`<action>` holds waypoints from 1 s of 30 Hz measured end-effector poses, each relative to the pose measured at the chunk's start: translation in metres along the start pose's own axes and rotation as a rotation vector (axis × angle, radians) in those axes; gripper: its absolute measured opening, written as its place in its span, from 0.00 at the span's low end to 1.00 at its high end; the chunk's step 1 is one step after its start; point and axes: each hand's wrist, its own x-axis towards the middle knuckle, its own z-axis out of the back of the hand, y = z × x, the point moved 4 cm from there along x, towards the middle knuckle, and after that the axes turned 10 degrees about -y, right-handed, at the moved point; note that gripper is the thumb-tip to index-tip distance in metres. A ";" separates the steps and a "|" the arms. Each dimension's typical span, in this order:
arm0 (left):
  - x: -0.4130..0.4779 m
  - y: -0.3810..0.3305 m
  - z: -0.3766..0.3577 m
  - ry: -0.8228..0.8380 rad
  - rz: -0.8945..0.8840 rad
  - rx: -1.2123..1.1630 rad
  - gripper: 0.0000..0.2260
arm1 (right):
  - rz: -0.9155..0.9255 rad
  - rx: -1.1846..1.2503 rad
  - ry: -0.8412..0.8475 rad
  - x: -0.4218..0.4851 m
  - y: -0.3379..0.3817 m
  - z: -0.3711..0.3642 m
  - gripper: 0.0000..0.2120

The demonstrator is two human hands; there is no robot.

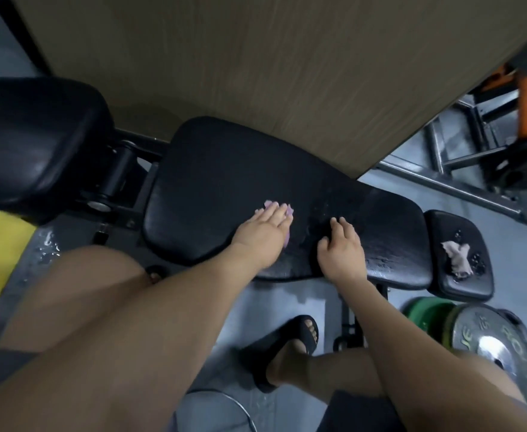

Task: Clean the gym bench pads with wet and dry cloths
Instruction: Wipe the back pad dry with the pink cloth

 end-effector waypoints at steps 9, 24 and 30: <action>-0.071 -0.048 -0.026 -0.012 -0.221 0.082 0.26 | 0.073 -0.038 0.206 -0.042 -0.002 0.022 0.28; -0.032 -0.037 0.066 0.041 0.055 -0.190 0.07 | 0.017 0.297 0.109 -0.063 -0.027 0.102 0.11; -0.037 -0.009 0.057 0.072 0.158 -0.195 0.09 | 0.019 0.415 0.256 -0.067 0.010 0.072 0.10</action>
